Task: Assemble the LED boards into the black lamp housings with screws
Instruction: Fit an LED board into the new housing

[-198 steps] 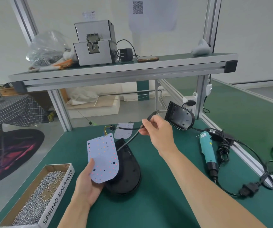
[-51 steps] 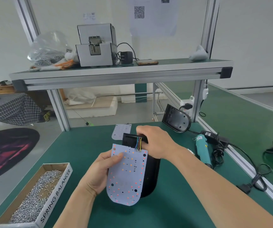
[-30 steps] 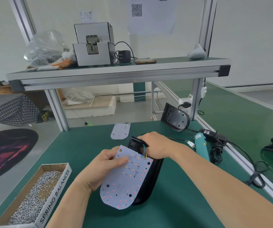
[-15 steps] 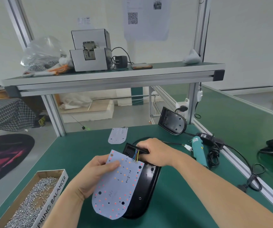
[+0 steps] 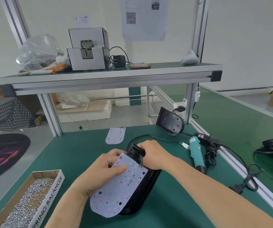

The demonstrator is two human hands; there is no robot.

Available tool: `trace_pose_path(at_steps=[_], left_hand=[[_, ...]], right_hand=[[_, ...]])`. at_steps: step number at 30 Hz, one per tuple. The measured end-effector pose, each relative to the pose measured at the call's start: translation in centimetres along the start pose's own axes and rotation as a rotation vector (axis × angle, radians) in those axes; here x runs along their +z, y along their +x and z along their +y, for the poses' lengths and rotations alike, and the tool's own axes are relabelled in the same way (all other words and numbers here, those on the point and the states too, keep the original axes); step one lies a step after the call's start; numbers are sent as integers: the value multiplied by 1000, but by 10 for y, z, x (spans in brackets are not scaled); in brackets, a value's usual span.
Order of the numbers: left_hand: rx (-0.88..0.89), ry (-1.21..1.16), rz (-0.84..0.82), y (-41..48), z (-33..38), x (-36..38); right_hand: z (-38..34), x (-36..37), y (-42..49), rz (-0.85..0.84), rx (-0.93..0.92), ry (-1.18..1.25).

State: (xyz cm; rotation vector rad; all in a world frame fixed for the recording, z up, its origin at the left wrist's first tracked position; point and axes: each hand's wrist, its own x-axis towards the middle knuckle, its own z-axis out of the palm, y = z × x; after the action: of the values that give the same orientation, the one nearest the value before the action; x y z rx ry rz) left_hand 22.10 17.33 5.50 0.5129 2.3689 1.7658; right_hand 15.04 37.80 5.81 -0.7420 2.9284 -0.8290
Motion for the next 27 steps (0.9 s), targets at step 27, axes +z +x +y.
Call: trace_pose_path(at_steps=[27], left_hand=[[-72,-540,236,-7,-22,3]], right_hand=[[-8,5,-34,256,-120,325]])
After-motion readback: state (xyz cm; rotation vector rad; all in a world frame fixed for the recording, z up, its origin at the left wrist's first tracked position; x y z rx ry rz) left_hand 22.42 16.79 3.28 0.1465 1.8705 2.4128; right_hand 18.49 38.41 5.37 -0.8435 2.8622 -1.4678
